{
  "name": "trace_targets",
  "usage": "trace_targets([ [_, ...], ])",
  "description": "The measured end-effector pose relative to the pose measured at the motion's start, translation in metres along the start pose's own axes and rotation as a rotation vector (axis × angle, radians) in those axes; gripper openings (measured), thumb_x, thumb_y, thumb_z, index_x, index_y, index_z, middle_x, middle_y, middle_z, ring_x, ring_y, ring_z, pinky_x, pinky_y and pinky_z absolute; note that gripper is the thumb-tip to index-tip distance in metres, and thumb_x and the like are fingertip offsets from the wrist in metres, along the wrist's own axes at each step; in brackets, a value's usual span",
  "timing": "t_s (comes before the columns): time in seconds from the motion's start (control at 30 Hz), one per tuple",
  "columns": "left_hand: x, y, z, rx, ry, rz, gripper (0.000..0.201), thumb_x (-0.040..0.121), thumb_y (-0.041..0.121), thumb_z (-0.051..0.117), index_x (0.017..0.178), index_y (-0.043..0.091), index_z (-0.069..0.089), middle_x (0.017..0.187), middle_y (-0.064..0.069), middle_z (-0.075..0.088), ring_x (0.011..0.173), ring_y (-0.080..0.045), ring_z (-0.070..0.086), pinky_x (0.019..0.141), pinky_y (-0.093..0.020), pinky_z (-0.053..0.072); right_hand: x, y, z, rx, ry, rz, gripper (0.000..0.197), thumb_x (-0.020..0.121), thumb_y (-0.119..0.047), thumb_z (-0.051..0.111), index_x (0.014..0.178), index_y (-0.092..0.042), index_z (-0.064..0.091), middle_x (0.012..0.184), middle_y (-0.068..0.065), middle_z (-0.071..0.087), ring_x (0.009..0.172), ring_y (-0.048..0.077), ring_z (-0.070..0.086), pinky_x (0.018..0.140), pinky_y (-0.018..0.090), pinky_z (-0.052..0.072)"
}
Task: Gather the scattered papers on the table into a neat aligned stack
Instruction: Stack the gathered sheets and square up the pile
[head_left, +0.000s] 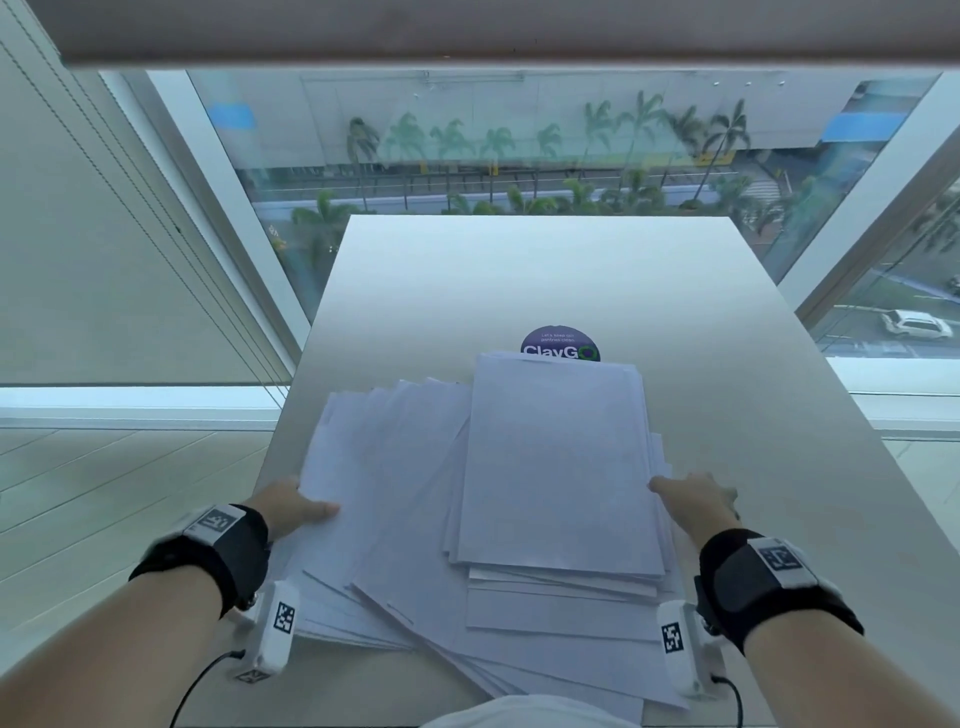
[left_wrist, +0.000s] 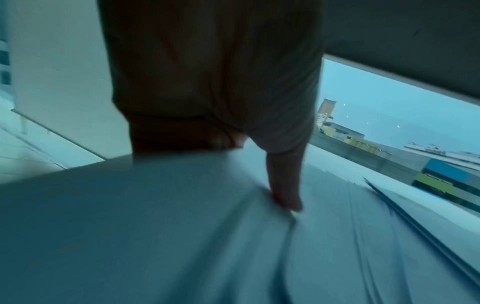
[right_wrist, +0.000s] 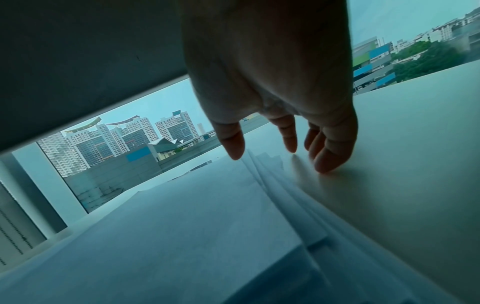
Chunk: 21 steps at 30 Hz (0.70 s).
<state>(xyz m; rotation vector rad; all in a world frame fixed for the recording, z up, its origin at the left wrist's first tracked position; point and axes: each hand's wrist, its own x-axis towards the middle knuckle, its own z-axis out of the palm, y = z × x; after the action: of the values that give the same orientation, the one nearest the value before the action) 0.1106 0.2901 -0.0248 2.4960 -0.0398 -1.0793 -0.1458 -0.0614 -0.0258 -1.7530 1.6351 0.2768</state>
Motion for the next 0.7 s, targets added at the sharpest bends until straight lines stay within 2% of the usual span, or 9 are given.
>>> trace_targets([
  [0.07, -0.004, -0.007, -0.001, 0.052, -0.118, -0.014, 0.090, 0.065, 0.058, 0.074, 0.129, 0.000, 0.049, 0.126, -0.017, 0.059, 0.109, -0.030, 0.059, 0.095, -0.039, 0.048, 0.001, -0.003, 0.001, 0.041, -0.053, -0.062, 0.018, 0.079, -0.030, 0.054, 0.084, -0.014, 0.049, 0.099, 0.013, 0.047, 0.090, 0.030, 0.049, 0.072, 0.034, 0.033],
  [0.13, -0.005, -0.012, -0.003, 0.047, -0.145, -0.046, 0.090, 0.065, 0.065, 0.067, 0.126, 0.003, 0.049, 0.125, -0.019, 0.058, 0.115, -0.031, 0.056, 0.099, -0.042, 0.045, 0.004, -0.002, 0.004, 0.093, -0.089, -0.123, 0.025, 0.081, -0.026, 0.056, 0.068, -0.015, 0.037, 0.073, 0.006, 0.039, 0.064, 0.020, 0.038, 0.062, 0.030, 0.030],
  [0.2, -0.006, -0.012, -0.005, -0.116, -0.054, -0.014, 0.050, 0.077, 0.045, 0.070, 0.096, 0.002, 0.052, 0.087, -0.017, 0.056, 0.080, -0.027, 0.056, 0.074, -0.035, 0.045, 0.001, -0.002, 0.004, 0.139, -0.113, -0.161, 0.019, 0.082, -0.024, 0.057, 0.076, -0.015, 0.041, 0.075, 0.005, 0.041, 0.063, 0.019, 0.038, 0.061, 0.030, 0.033],
  [0.27, -0.006, -0.010, -0.003, -0.292, 0.022, 0.003, 0.042, 0.075, 0.030, 0.074, 0.092, 0.001, 0.049, 0.078, -0.012, 0.052, 0.070, -0.023, 0.052, 0.066, -0.033, 0.045, -0.002, -0.004, 0.002, 0.183, -0.144, -0.170, 0.026, 0.083, -0.026, 0.058, 0.104, -0.016, 0.048, 0.102, 0.008, 0.050, 0.087, 0.024, 0.051, 0.075, 0.035, 0.044],
  [0.33, -0.014, -0.003, 0.005, -0.312, -0.017, 0.019, 0.064, 0.070, 0.031, 0.075, 0.117, 0.000, 0.048, 0.103, -0.015, 0.061, 0.092, -0.030, 0.061, 0.085, -0.042, 0.051, -0.006, -0.006, 0.002, 0.221, -0.217, -0.138, 0.053, 0.084, -0.027, 0.058, 0.132, -0.014, 0.039, 0.122, 0.010, 0.048, 0.106, 0.026, 0.050, 0.089, 0.040, 0.048],
  [0.4, -0.022, 0.003, 0.017, -0.257, 0.037, 0.009, 0.078, 0.077, 0.028, 0.073, 0.137, 0.000, 0.033, 0.127, -0.018, 0.051, 0.114, -0.033, 0.053, 0.095, -0.042, 0.044, -0.013, -0.008, 0.005, 0.280, -0.322, -0.141, 0.053, 0.087, -0.024, 0.057, 0.135, -0.013, 0.037, 0.106, 0.007, 0.050, 0.090, 0.022, 0.051, 0.081, 0.037, 0.050],
  [0.47, -0.026, 0.004, 0.030, -0.247, 0.090, 0.005, 0.084, 0.082, 0.023, 0.068, 0.145, -0.002, 0.018, 0.144, -0.021, 0.036, 0.131, -0.034, 0.039, 0.103, -0.043, 0.034, -0.020, -0.009, 0.009, 0.277, -0.391, -0.171, 0.046, 0.087, -0.024, 0.057, 0.130, -0.014, 0.042, 0.096, 0.003, 0.048, 0.079, 0.019, 0.051, 0.071, 0.032, 0.049],
  [0.57, -0.029, -0.002, 0.040, -0.301, 0.089, -0.005, 0.089, 0.078, 0.024, 0.071, 0.144, -0.002, 0.018, 0.146, -0.023, 0.033, 0.132, -0.037, 0.037, 0.108, -0.046, 0.033, -0.022, -0.008, 0.011, 0.266, -0.367, -0.221, 0.037, 0.089, -0.022, 0.055, 0.123, -0.014, 0.045, 0.101, 0.005, 0.050, 0.085, 0.021, 0.053, 0.072, 0.029, 0.047],
  [0.7, -0.038, -0.008, 0.047, -0.294, 0.074, -0.039, 0.080, 0.084, 0.023, 0.064, 0.145, -0.001, 0.017, 0.148, -0.022, 0.031, 0.134, -0.037, 0.035, 0.111, -0.050, 0.030, -0.017, -0.003, 0.003, 0.227, -0.204, -0.125, 0.033, 0.087, -0.025, 0.054, 0.115, -0.011, 0.045, 0.098, 0.006, 0.046, 0.088, 0.024, 0.046, 0.081, 0.040, 0.047],
])
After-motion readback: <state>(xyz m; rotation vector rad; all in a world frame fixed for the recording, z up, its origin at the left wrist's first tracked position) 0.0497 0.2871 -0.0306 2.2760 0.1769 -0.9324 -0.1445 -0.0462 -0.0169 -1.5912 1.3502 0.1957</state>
